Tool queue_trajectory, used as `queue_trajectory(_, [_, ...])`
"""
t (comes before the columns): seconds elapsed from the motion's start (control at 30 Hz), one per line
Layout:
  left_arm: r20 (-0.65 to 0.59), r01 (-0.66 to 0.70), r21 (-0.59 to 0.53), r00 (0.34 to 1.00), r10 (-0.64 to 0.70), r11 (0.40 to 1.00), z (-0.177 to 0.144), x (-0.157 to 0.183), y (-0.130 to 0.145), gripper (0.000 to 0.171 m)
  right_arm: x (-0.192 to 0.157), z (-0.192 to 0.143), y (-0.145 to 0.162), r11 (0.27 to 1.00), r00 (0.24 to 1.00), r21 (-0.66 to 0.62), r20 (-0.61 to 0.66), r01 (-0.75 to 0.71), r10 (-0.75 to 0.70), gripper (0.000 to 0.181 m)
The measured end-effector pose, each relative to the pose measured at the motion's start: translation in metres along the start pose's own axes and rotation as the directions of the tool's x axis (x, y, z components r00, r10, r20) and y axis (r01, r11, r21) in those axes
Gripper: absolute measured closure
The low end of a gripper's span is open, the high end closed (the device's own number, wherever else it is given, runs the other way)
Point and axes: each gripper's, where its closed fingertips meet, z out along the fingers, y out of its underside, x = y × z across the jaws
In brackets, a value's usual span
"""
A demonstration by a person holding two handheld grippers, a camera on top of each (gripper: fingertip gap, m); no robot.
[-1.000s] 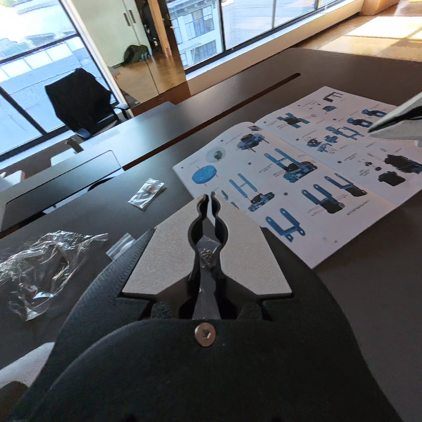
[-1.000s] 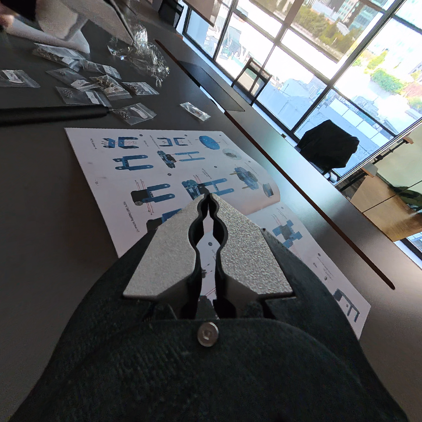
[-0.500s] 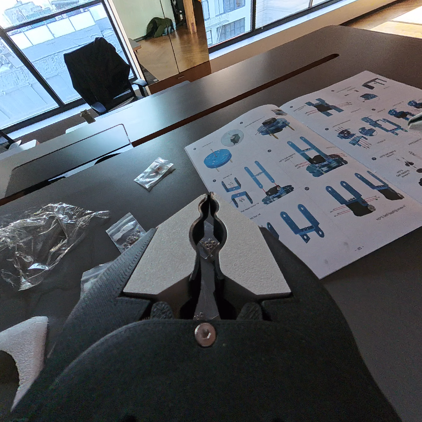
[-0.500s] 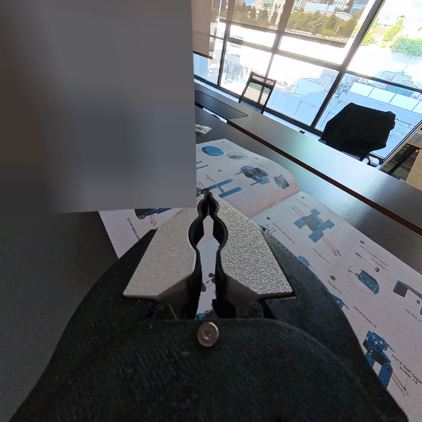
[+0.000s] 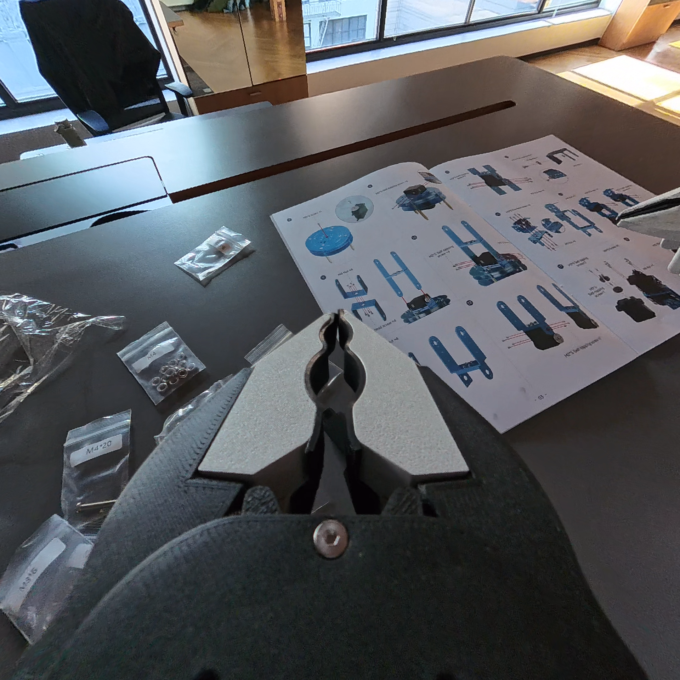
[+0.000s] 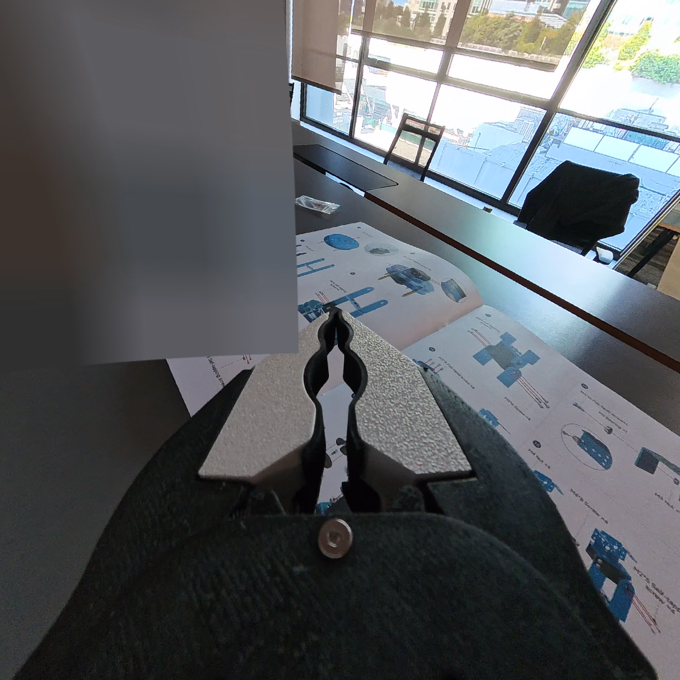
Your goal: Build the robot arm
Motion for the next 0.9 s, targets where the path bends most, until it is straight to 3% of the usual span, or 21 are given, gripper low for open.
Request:
queue_trajectory(0.43, [-0.046,0.019,-0.039,0.999,-0.021,0.999,0.003,0.007,0.006,0.171,-0.001,0.002,0.002,1.000,1.000,-0.015,0.006,0.015,-0.015,0.181])
queue_trajectory(0.9, [0.009,0.042,0.099,0.999,-0.043,0.994,-0.013,-0.008,-0.017,0.171,-0.006,0.000,-0.003,0.996,0.996,0.004,-0.011,0.090,-0.090,0.181])
